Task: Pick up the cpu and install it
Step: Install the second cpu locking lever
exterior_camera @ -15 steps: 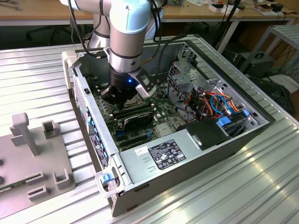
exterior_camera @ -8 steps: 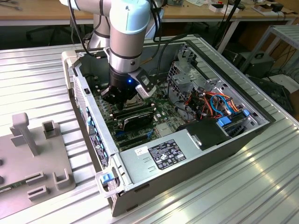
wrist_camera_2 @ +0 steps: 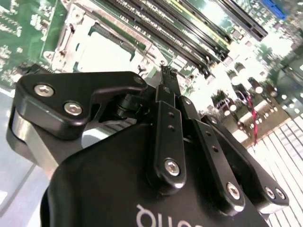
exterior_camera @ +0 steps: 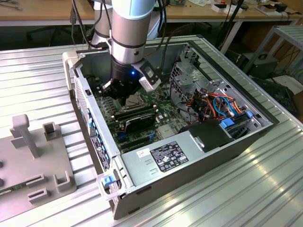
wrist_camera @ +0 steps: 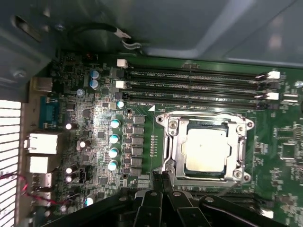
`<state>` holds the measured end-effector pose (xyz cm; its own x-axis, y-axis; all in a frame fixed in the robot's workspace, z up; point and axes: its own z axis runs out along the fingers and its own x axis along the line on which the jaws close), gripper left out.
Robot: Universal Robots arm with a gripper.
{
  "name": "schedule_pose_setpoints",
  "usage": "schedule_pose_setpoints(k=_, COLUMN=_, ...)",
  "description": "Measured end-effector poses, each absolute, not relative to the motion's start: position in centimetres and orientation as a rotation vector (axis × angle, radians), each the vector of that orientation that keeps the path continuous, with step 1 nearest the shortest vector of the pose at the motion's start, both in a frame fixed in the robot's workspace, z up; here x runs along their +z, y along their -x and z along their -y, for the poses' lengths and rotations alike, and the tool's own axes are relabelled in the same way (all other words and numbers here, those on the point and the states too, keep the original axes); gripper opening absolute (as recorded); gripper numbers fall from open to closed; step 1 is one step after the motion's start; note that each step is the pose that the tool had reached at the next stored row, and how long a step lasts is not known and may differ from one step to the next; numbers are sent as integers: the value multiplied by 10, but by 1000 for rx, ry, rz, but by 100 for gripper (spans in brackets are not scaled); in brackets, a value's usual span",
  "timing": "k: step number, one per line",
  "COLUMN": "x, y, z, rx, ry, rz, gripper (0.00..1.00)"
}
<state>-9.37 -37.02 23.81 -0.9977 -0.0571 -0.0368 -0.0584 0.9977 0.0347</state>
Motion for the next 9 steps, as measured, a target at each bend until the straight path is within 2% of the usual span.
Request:
schedule_pose_setpoints(k=4, x=253, y=94, z=370, rx=55, ry=90, rz=-3104, gripper=11)
schedule_pose_setpoints(k=9, x=254, y=92, z=370, rx=55, ry=90, rz=-3104, gripper=11)
